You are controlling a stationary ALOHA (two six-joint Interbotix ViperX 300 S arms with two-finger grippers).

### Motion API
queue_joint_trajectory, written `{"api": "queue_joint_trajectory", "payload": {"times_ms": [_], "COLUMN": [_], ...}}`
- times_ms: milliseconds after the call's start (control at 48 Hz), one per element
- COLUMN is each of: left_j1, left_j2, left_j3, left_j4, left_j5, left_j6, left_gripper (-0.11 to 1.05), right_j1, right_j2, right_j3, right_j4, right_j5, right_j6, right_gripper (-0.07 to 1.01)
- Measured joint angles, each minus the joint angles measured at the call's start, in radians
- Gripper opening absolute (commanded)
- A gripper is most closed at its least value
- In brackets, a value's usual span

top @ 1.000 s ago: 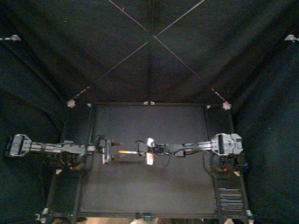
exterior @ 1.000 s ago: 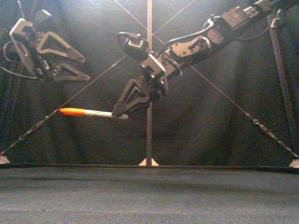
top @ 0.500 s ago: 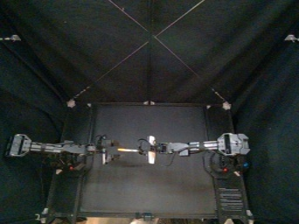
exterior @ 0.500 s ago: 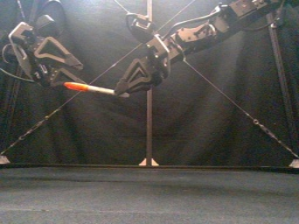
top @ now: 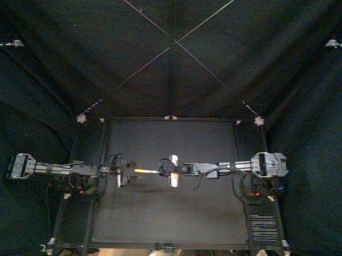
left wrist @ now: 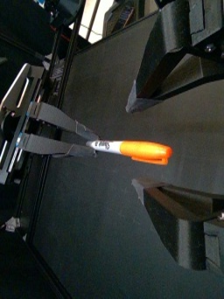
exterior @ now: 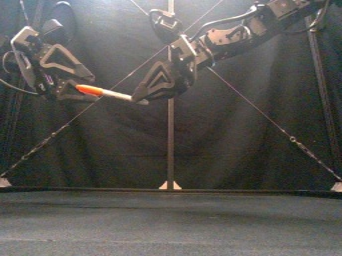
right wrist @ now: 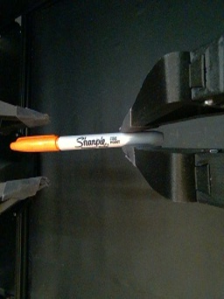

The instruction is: Uncap the pen

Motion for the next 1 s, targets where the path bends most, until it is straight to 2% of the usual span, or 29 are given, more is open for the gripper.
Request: {"api": "queue_joint_trajectory", "payload": {"times_ms": [104,208,312,438,604,812,938,979,1000], "left_j1": [0.008,0.014,0.014,0.012,0.012,0.011,0.003,0.002,0.002], "left_j2": [0.0,0.0,0.0,-0.002,-0.003,-0.018,-0.031,-0.038,-0.044], "left_j3": [0.0,0.0,0.0,0.0,0.0,-0.008,-0.009,0.0,0.011], "left_j4": [-0.002,-0.002,-0.002,-0.002,-0.002,0.0,0.002,0.002,-0.002], "left_j5": [0.0,0.006,0.018,0.032,0.034,0.031,0.029,0.038,0.041], "left_j6": [0.0,0.0015,0.0031,0.0031,0.0046,0.0046,0.0046,0.0077,0.0031], "left_gripper": [0.82,0.69,0.52,0.41,0.38,0.38,0.38,0.38,0.38], "right_j1": [0.0,0.0,0.0,-0.003,-0.003,-0.002,-0.002,-0.002,-0.002], "right_j2": [0.0,0.0,-0.002,-0.002,-0.018,-0.083,-0.129,-0.152,-0.166], "right_j3": [0.0,0.0,0.0,0.002,0.018,0.081,0.123,0.152,0.169], "right_j4": [0.0,0.0,0.0,0.0,0.0,0.005,0.006,0.011,0.009], "right_j5": [-0.008,-0.009,-0.011,-0.011,-0.015,-0.028,-0.048,-0.051,-0.051], "right_j6": [0.0,0.002,-0.005,-0.003,-0.002,0.003,0.003,0.011,0.005], "right_gripper": [0.51,0.51,0.51,0.51,0.51,0.51,0.51,0.51,0.51]}}
